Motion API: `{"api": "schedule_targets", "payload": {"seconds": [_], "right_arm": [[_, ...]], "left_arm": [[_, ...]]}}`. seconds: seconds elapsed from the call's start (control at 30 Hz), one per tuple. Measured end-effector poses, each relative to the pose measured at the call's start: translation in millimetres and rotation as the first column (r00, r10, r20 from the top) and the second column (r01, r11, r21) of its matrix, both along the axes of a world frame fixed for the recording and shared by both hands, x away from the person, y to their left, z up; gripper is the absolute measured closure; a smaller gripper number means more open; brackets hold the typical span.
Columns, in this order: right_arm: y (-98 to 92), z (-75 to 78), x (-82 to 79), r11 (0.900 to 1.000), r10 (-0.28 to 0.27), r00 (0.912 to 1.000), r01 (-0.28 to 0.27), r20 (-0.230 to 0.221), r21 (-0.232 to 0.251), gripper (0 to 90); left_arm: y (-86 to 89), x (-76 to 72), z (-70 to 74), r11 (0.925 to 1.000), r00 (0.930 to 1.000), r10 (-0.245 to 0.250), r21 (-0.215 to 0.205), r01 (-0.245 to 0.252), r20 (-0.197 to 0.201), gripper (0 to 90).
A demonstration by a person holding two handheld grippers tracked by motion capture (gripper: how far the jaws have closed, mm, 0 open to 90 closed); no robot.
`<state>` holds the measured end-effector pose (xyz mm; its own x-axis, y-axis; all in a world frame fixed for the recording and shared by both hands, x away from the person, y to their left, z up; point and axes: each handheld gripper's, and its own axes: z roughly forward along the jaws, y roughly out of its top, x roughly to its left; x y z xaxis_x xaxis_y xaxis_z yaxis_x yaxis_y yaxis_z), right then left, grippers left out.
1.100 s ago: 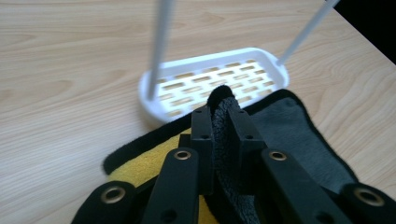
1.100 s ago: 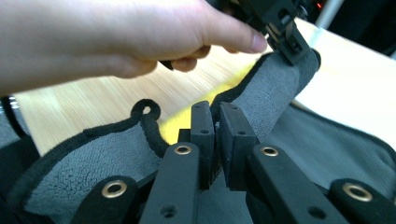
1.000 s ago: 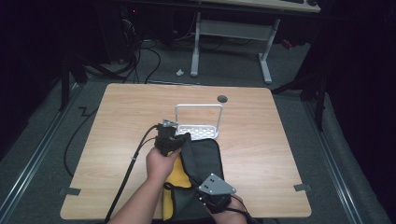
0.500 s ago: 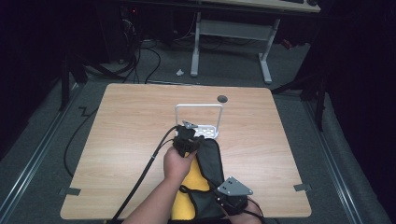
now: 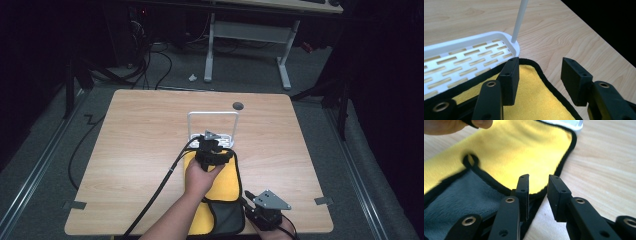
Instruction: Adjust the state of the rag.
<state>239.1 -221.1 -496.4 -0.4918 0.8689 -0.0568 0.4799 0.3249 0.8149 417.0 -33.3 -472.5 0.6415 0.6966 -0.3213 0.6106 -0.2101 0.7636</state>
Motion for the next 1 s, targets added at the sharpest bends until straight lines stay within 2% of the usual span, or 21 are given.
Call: {"api": "schedule_targets", "payload": {"seconds": [0.1,0.17,0.23,0.37,0.43,0.5,0.6,0.67,0.7,0.8,0.87,0.93,1.0], "right_arm": [[3.4,1.1,-0.6,1.0,0.012,0.9999,-0.012,0.009,-0.004,71.6],[7.1,2.2,0.8,1.0,0.025,0.9997,-0.025,0.004,0.0,71.6],[12.7,3.8,3.9,0.999,0.038,0.9993,-0.038,0.003,0.002,71.7],[36.1,3.4,15.7,0.996,0.084,0.9963,-0.084,-0.019,-0.013,71.8],[48.0,-1.2,26.2,0.995,0.098,0.9942,-0.099,-0.045,-0.023,72.0],[57.5,-7.8,37.4,0.994,0.099,0.9915,-0.101,-0.084,-0.029,72.5],[66.3,-15.5,46.0,0.991,0.109,0.9842,-0.118,-0.14,-0.063,73.7],[64.6,-17.2,39.9,0.986,0.123,0.979,-0.139,-0.162,-0.088,73.9],[60.5,-16.5,32.5,0.985,0.128,0.9789,-0.144,-0.159,-0.091,74.0],[35.0,-10.9,-1.9,0.989,0.118,0.9808,-0.131,-0.155,-0.073,74.0],[16.8,-7.6,-21.1,0.993,0.088,0.9841,-0.099,-0.154,-0.063,73.9],[3.3,-3.8,-31.6,0.996,0.06,0.9886,-0.068,-0.138,-0.059,73.3],[-3.2,0.0,-29.4,0.997,0.039,0.9925,-0.046,-0.116,-0.058,73.0]], "left_arm": [[16.2,-4.5,6.1,0.9999,0.9997,-0.001,0.013,0.001,0.026,49.7],[29.1,-8.4,5.1,0.9995,0.9993,0.006,0.032,-0.007,0.037,51.7],[46.7,-15.6,-0.4,0.9972,0.9986,0.02,0.072,-0.024,0.048,53.6],[82.2,-35.4,-20.9,0.9904,0.9984,0.047,0.129,-0.05,0.031,55.0],[96.2,-47.5,-30.1,0.9876,0.9977,0.059,0.144,-0.063,0.034,55.1],[104.5,-57.1,-37.8,0.9852,0.9982,0.049,0.163,-0.054,0.035,55.0],[102.7,-64.6,-46.7,0.9746,0.9988,0.017,0.222,-0.027,0.046,54.4],[99.3,-64.4,-48.8,0.9715,0.9988,0.009,0.236,-0.02,0.048,54.1],[97.7,-63.6,-49.6,0.9706,0.9986,0.007,0.24,-0.019,0.052,54.1],[96.1,-61.5,-52.1,0.9709,0.9986,0.015,0.238,-0.026,0.05,54.3],[96.0,-60.8,-52.3,0.9721,0.9985,0.021,0.232,-0.032,0.05,53.8],[99.1,-57.1,-50.9,0.9755,0.9974,0.047,0.212,-0.058,0.055,52.3],[105.1,-49.4,-49.8,0.9817,0.9961,0.08,0.17,-0.085,0.037,51.6]]}}
